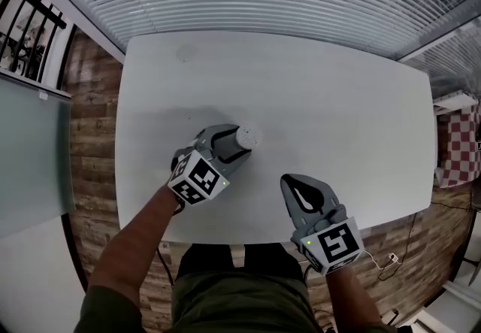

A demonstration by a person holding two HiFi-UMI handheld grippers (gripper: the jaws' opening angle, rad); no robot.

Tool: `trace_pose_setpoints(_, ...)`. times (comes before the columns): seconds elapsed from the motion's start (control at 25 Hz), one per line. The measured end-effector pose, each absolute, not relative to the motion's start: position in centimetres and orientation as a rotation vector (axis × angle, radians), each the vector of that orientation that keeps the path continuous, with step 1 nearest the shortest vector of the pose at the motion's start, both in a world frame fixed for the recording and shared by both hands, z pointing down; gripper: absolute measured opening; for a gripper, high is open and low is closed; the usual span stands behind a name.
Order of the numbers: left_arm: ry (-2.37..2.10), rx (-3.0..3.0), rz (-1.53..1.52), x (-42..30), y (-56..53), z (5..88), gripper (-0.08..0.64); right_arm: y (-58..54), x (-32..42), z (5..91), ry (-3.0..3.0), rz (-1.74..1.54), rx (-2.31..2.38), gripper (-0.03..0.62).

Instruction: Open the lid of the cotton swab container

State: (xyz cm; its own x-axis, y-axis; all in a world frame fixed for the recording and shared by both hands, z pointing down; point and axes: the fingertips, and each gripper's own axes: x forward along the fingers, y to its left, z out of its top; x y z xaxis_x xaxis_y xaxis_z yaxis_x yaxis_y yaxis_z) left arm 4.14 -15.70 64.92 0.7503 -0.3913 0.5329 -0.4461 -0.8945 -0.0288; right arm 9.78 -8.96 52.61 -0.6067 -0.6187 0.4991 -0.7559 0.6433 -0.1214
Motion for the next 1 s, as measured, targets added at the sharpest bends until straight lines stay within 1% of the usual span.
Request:
trace_pose_setpoints(0.44, -0.725, 2.876, 0.705, 2.6, -14.8, 59.8, 0.235, -9.1, 8.7, 50.0, -2.451, 0.41, 1.143, 0.009)
trace_pose_setpoints(0.84, -0.719, 2.954, 0.639, 1.6, -13.5, 52.4, 0.235, -9.9, 7.7, 44.9, -2.495, 0.291, 1.193, 0.009)
trace_pose_setpoints(1.0, -0.703, 2.949, 0.662, 1.4, -12.4, 50.1, 0.235, -10.0, 7.6, 42.8, -2.516, 0.239, 1.222, 0.009)
